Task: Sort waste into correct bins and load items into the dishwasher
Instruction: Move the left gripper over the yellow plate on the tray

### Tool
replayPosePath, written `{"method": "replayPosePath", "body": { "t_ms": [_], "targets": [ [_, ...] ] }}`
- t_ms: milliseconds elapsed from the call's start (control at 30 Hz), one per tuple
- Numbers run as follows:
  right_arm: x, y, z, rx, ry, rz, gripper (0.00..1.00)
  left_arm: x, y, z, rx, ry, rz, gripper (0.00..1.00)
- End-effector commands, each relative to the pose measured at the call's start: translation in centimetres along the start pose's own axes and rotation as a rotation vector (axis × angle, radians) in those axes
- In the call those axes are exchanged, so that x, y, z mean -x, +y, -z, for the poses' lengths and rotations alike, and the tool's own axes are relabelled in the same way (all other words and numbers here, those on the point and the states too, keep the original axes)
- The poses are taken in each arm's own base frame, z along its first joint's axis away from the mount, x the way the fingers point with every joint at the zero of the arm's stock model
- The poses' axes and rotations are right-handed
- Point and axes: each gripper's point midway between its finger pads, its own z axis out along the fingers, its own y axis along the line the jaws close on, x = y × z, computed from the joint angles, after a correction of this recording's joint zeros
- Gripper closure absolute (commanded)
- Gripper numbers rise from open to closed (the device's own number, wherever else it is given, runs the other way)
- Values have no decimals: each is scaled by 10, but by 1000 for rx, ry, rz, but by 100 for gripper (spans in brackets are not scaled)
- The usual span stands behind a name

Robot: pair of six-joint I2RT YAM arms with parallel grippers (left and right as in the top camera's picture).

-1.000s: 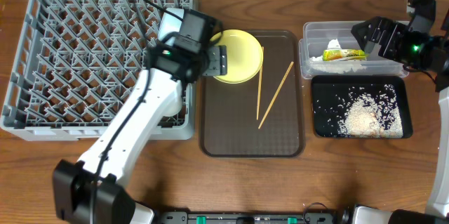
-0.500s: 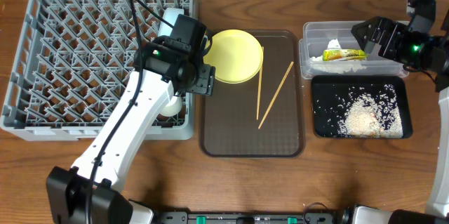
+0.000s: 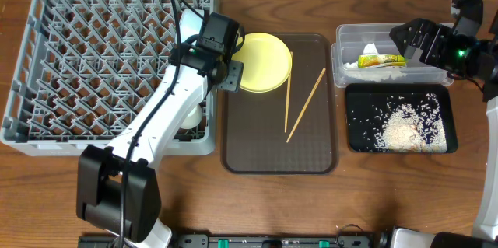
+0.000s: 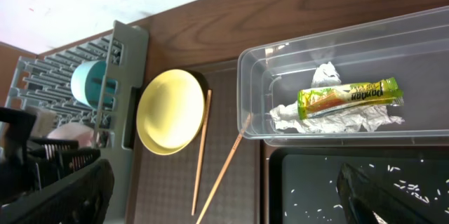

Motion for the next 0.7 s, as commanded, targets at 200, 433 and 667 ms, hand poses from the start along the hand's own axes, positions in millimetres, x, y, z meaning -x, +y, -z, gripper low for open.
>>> {"method": "replayPosePath", "body": {
  "t_ms": [200,433,667],
  "targets": [
    [2,1,1,-2,-6,-3,1,5,41,-13,153,-13,74,35],
    [2,1,1,-2,-6,-3,1,-1,8,-22,-15,29,65,37],
    [2,1,1,-2,-6,-3,1,-1,-26,-17,-86,24,55,38]
  ]
}}
